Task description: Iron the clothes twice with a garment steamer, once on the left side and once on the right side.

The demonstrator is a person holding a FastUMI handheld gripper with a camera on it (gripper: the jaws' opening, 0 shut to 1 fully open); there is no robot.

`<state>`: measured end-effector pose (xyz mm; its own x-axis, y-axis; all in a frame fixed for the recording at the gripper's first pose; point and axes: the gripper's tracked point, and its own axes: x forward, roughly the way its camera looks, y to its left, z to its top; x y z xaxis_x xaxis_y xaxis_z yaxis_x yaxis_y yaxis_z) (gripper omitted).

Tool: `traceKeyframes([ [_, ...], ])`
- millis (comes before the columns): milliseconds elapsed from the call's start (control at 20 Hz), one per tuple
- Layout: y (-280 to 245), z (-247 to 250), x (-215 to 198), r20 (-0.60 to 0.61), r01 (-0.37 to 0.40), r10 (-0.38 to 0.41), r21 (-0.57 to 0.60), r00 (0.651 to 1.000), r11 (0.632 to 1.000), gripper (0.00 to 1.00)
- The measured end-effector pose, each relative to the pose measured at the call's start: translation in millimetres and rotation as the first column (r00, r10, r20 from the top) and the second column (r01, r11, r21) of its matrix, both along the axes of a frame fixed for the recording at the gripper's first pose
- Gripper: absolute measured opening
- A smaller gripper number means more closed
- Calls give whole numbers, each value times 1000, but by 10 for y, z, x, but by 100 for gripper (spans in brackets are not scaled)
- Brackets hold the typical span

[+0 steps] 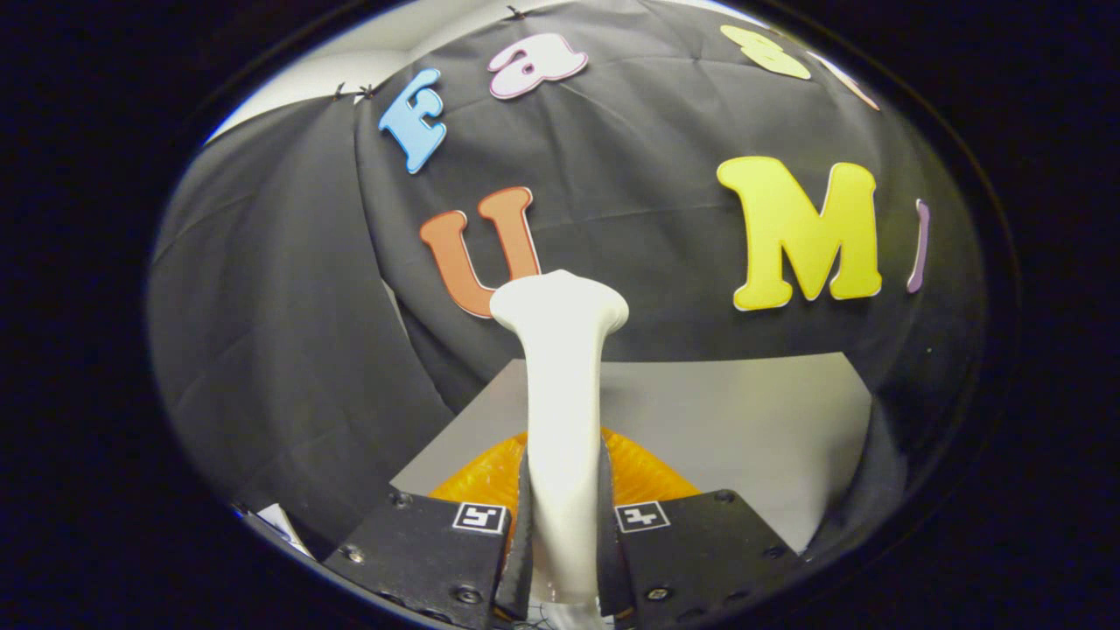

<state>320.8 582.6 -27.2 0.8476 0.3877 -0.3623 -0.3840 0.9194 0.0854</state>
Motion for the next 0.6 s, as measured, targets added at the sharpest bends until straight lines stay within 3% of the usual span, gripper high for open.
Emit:
traceKeyframes([
  [300,-349,389,-562,88,-22,19,32,996,999,32],
  [600,-1134,803,-1105,170,40,-52,75,984,996,32],
])
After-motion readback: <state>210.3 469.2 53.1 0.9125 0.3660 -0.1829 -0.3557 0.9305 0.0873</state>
